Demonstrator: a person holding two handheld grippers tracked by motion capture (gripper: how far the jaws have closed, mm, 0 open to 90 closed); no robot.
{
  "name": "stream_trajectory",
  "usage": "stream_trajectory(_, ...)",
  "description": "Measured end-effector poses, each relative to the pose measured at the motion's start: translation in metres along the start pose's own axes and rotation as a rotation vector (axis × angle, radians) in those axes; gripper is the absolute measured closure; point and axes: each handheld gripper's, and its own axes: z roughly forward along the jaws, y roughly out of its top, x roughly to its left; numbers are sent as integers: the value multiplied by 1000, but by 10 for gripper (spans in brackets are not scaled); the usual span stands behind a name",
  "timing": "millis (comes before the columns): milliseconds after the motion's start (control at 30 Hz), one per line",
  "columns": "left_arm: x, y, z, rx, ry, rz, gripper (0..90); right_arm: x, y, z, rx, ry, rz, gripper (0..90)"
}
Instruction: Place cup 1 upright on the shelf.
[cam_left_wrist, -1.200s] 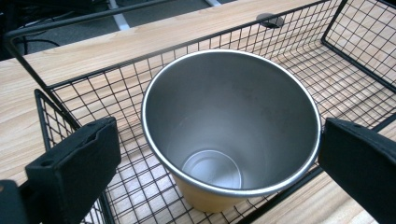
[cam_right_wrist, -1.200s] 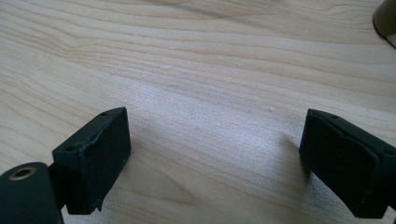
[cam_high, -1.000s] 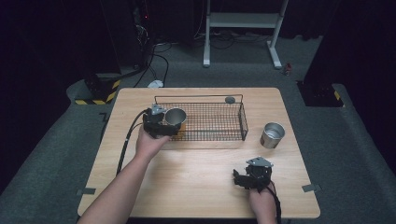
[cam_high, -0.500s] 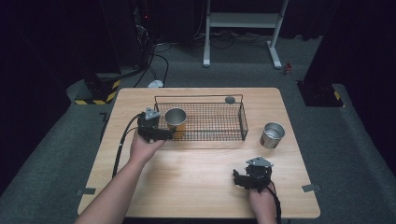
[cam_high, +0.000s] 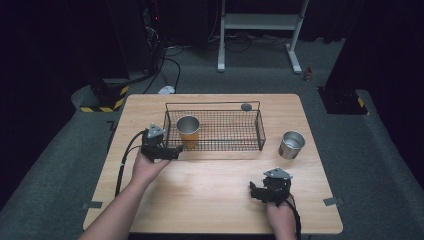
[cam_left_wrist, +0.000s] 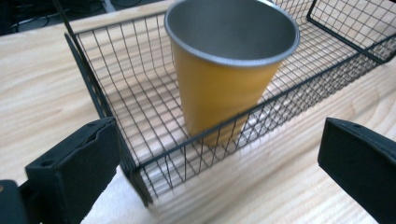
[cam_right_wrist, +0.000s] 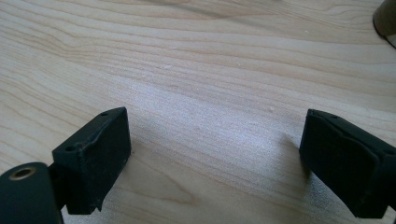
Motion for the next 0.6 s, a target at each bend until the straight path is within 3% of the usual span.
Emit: stream_trajectory(600,0,-49,-21,50,-17,11,1,0,0,0,0,0,0,88)
